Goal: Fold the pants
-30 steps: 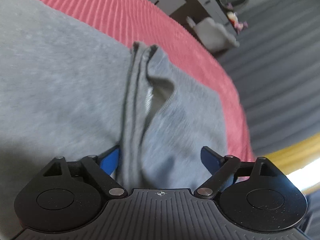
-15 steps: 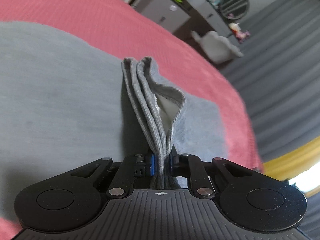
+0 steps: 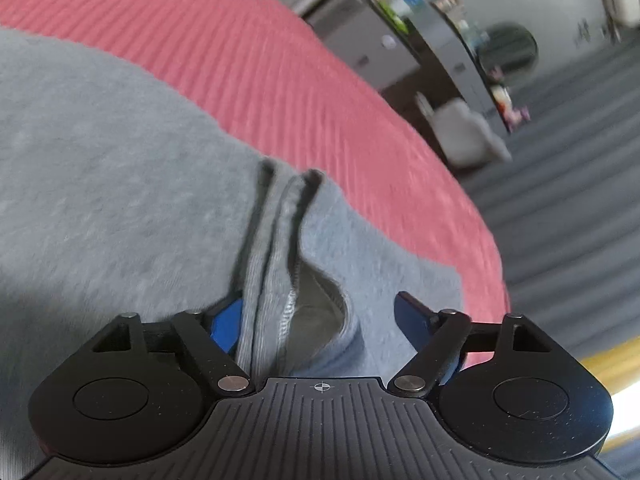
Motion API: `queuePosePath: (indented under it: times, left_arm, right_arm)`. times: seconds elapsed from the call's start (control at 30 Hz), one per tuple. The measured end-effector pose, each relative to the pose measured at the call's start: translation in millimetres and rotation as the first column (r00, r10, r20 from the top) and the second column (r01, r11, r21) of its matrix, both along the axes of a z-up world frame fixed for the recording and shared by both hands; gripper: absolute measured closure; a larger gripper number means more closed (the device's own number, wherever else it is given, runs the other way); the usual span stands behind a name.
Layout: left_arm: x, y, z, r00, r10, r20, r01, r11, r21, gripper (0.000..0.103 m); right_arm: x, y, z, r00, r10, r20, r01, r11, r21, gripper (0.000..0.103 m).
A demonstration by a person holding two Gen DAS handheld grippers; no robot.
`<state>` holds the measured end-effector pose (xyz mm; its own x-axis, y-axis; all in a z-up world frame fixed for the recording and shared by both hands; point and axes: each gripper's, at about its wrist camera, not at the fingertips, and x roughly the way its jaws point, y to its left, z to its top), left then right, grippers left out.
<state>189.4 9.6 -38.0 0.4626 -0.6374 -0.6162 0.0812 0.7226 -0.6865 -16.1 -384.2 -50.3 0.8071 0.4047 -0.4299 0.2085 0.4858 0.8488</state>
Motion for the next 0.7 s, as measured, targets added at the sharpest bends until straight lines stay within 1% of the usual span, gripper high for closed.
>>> queuePosePath:
  times: [0.03,0.07,0.1,0.17,0.27,0.3,0.33,0.37,0.4,0.43,0.47,0.53,0.57,0.67,0.7]
  left_arm:
    - [1,-3,3,0.999,-0.007,0.037,0.006,1.000,0.030,0.083]
    - [2,-4,5,0.998,-0.028,0.051,0.026,0.999,0.044,0.087]
    - [3,-3,8,0.998,-0.029,0.059,0.026,0.999,0.040,0.087]
    - [-1,0,16,0.993,-0.044,0.108,0.042,0.999,0.022,0.088]
    - [-10,4,28,0.983,-0.068,0.169,0.061,0.997,0.051,0.087]
    - [-13,5,30,0.979,-0.068,0.190,0.055,0.996,0.073,0.081]
    - [-15,5,32,0.977,-0.046,0.208,0.019,0.992,0.129,0.063]
    - [-17,6,31,0.978,-0.026,0.208,-0.013,0.983,0.182,0.049]
    - [-17,7,28,0.981,-0.014,0.193,-0.025,0.979,0.201,0.026]
    - [-13,10,20,0.989,-0.011,0.149,-0.016,0.983,0.181,0.022]
    - [-12,13,14,0.995,-0.026,0.096,0.014,0.991,0.130,0.022]
    - [-13,15,3,0.997,-0.065,0.039,0.063,0.997,0.047,0.020]
    - [-14,12,-1,0.997,-0.072,0.031,0.071,0.996,0.045,0.020]
    - [-11,-5,-8,0.995,-0.078,0.053,0.073,0.992,0.100,0.020]
    - [-10,-10,-6,0.995,-0.071,0.072,0.063,0.992,0.108,0.026]
  right_arm:
    - [1,1,0,1.000,0.001,0.002,-0.001,1.000,-0.005,0.018]
    - [1,2,1,1.000,0.002,0.005,-0.002,1.000,-0.012,0.018]
    - [0,5,2,1.000,0.003,0.009,-0.002,1.000,-0.019,0.018]
    - [1,7,3,1.000,0.005,0.011,-0.005,1.000,-0.030,0.018]
    - [3,9,3,1.000,0.006,0.006,-0.006,0.999,-0.033,0.018]
    - [4,10,3,1.000,0.006,0.004,-0.006,0.999,-0.031,0.018]
    - [3,9,3,1.000,0.005,0.002,-0.005,1.000,-0.030,0.019]
    - [3,10,3,1.000,0.004,0.002,-0.004,1.000,-0.030,0.019]
    - [3,9,3,1.000,0.003,0.003,-0.003,1.000,-0.027,0.019]
    - [3,10,3,1.000,0.000,0.002,0.000,1.000,-0.021,0.019]
    - [3,10,3,1.000,-0.002,0.002,0.002,1.000,-0.017,0.019]
    - [4,10,2,1.000,-0.003,0.000,0.003,1.000,-0.014,0.018]
    - [4,11,2,1.000,-0.002,0.000,0.002,1.000,-0.016,0.018]
    - [5,11,2,1.000,0.000,-0.003,0.000,1.000,-0.022,0.018]
    - [6,11,2,1.000,0.002,-0.004,-0.002,1.000,-0.027,0.018]
